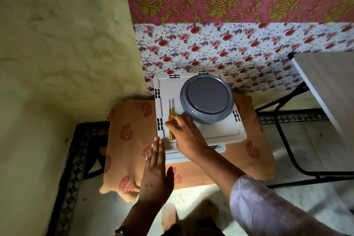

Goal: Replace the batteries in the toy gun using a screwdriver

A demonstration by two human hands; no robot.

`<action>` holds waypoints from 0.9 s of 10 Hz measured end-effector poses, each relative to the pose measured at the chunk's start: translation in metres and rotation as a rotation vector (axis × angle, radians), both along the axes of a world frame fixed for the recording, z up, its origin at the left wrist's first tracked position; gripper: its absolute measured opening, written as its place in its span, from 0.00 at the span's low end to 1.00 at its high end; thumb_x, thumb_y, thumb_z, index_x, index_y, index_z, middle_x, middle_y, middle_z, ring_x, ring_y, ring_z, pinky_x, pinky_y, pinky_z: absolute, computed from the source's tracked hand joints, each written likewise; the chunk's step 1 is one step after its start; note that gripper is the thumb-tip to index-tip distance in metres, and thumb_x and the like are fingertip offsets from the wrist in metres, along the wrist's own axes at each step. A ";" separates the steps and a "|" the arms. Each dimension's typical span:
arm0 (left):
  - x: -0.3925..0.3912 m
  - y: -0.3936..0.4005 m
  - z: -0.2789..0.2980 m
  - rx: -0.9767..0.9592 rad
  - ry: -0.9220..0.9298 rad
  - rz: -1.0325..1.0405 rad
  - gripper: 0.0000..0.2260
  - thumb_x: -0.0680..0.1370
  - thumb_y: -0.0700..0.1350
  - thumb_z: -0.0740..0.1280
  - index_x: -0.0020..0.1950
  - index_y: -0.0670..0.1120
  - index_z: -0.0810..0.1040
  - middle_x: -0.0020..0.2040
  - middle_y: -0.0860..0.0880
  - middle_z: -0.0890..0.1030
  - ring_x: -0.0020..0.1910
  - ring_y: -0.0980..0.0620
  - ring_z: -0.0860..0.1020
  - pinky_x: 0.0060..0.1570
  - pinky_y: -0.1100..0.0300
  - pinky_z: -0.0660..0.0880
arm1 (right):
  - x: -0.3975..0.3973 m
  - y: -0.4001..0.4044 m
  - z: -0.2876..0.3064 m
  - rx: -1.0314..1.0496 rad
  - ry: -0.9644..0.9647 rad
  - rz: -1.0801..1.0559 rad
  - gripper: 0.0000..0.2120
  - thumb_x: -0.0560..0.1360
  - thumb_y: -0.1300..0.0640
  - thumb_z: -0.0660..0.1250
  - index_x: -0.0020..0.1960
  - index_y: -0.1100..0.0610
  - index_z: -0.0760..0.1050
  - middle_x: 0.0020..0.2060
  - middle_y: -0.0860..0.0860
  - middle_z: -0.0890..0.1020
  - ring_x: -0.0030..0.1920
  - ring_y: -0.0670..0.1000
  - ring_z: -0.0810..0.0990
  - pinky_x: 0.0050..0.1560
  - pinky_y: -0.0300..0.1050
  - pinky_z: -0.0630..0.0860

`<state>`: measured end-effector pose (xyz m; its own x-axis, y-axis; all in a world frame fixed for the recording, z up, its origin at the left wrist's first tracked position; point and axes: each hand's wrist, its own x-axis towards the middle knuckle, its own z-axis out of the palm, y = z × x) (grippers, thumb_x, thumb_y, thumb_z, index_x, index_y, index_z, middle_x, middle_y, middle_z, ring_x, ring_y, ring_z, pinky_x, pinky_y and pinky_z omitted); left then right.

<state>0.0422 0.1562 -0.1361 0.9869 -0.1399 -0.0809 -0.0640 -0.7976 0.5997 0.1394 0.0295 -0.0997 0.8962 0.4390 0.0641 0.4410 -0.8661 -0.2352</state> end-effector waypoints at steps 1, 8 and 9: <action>-0.001 0.000 0.002 -0.003 0.002 0.002 0.37 0.78 0.43 0.61 0.75 0.49 0.36 0.76 0.51 0.34 0.75 0.55 0.35 0.68 0.68 0.33 | -0.004 0.000 0.001 -0.003 0.006 0.000 0.23 0.64 0.71 0.67 0.58 0.60 0.74 0.58 0.61 0.74 0.56 0.62 0.74 0.51 0.56 0.77; -0.025 -0.022 0.055 -0.117 -0.016 0.170 0.31 0.80 0.48 0.59 0.78 0.45 0.45 0.79 0.49 0.45 0.77 0.49 0.53 0.72 0.55 0.61 | -0.111 -0.059 0.018 0.428 0.002 -0.321 0.18 0.70 0.64 0.64 0.60 0.55 0.73 0.55 0.52 0.77 0.56 0.52 0.76 0.55 0.33 0.68; -0.046 -0.043 0.077 -0.178 -0.100 0.198 0.28 0.79 0.45 0.61 0.77 0.44 0.55 0.77 0.48 0.57 0.75 0.48 0.61 0.69 0.54 0.65 | -0.148 -0.097 0.024 0.602 0.013 -0.469 0.15 0.69 0.64 0.64 0.54 0.55 0.76 0.49 0.52 0.80 0.51 0.53 0.79 0.52 0.35 0.70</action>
